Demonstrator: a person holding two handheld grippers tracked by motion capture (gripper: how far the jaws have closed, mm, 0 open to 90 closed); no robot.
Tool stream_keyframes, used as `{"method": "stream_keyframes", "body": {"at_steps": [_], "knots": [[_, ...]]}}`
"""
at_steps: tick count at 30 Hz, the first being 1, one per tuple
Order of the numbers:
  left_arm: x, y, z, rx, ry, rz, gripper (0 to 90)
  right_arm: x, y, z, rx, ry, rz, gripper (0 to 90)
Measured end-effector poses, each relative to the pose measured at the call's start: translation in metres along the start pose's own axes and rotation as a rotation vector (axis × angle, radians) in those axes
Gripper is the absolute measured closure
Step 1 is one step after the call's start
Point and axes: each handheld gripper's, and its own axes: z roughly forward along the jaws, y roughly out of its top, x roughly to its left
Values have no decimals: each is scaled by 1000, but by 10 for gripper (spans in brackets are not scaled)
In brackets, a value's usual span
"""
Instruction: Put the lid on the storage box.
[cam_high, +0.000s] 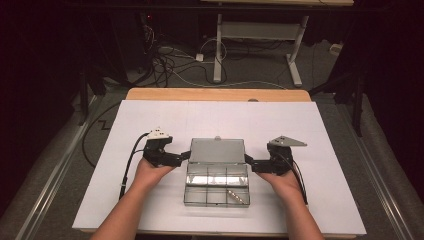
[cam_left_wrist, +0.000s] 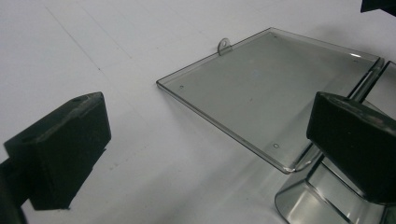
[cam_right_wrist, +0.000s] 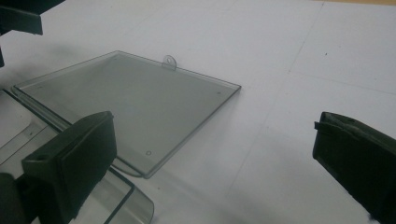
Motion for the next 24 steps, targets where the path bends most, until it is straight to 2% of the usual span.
{"method": "stream_keyframes", "body": {"at_steps": [4,11,14,16,18,24], "knots": [[0,3,10,22,-19,-4,0,1,2,8,10,7,12,8],[2,0,25,47,-56,-49,0,5,7,22,52,19,25,18],[2,-3,31,74,-58,-54,0,7,9,26,61,25,30,39],[2,-4,32,72,-55,-51,0,8,9,28,70,32,32,49],[4,-5,33,81,-58,-68,0,9,9,31,76,38,36,54],[2,-8,32,69,-48,-70,0,12,9,38,116,62,63,87]]}}
